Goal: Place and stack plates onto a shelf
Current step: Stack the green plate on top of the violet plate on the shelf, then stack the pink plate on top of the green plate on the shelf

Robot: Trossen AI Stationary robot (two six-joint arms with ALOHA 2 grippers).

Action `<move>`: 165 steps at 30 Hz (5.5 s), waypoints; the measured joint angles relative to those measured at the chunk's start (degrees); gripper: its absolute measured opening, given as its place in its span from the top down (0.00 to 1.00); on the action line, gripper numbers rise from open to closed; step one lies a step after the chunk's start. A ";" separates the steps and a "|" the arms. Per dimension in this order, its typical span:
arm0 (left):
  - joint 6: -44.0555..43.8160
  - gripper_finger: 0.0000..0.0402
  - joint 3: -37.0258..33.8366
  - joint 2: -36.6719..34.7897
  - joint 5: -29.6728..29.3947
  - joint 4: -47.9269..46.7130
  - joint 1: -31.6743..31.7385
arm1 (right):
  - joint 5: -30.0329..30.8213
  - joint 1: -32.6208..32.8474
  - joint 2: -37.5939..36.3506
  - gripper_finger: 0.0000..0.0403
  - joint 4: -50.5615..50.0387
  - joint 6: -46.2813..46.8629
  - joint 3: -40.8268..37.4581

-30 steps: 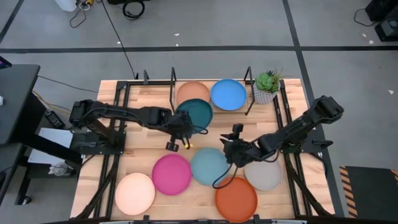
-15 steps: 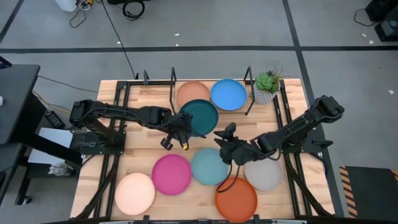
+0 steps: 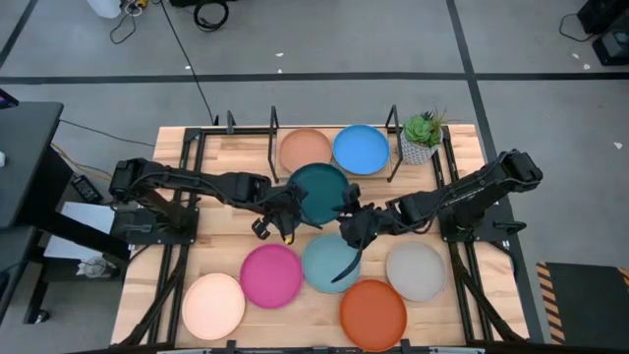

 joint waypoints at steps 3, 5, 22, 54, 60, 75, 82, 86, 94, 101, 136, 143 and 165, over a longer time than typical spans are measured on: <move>1.36 0.96 -0.02 -0.02 -0.16 0.41 0.03 | -0.36 -0.40 0.00 0.67 -0.07 -1.27 0.00; 1.41 0.96 -0.01 -0.02 -0.19 0.90 0.18 | -1.03 -0.46 0.00 0.70 -0.29 -1.86 0.00; -4.36 0.79 0.00 -0.42 -2.47 7.68 0.74 | -1.19 -0.48 0.02 0.87 -3.24 -0.84 0.07; -45.16 0.69 -24.82 -16.29 -23.01 16.46 -20.54 | -1.15 -19.64 0.00 0.87 -10.67 13.03 -0.11; -51.34 0.69 -27.25 -17.79 -28.48 15.31 -25.75 | -1.90 -23.71 0.00 0.87 -13.13 13.70 -0.11; -61.50 0.69 -27.23 -17.73 -32.02 16.23 -32.22 | -3.22 -26.40 0.00 0.87 -15.16 12.87 -0.13; -61.42 0.69 -27.23 -17.70 -32.03 16.36 -32.18 | -5.11 -28.05 0.00 0.86 -15.18 12.55 -0.13; -61.40 0.69 -27.21 -17.70 -32.02 16.77 -32.20 | -7.21 -29.03 0.00 0.83 -15.19 12.54 -0.13; -61.63 0.69 -27.19 -17.68 -32.02 17.48 -32.18 | -10.87 -29.14 0.00 0.73 -15.18 13.64 -0.13; -61.01 0.69 -27.19 -17.68 -32.02 17.52 -32.09 | -9.76 -28.05 0.00 0.67 -16.54 14.03 0.75; -76.19 0.69 -24.71 -3.38 -3.72 24.51 -30.10 | -5.58 -7.02 -0.04 0.68 -12.02 38.65 -2.64; -77.47 0.69 -16.65 2.79 -4.23 24.49 -35.88 | -3.81 -7.69 -0.04 0.68 -7.90 33.90 -2.64; -93.03 0.69 -13.35 11.51 -18.01 24.24 -45.51 | -4.39 -13.20 -0.02 0.68 2.76 20.47 -2.64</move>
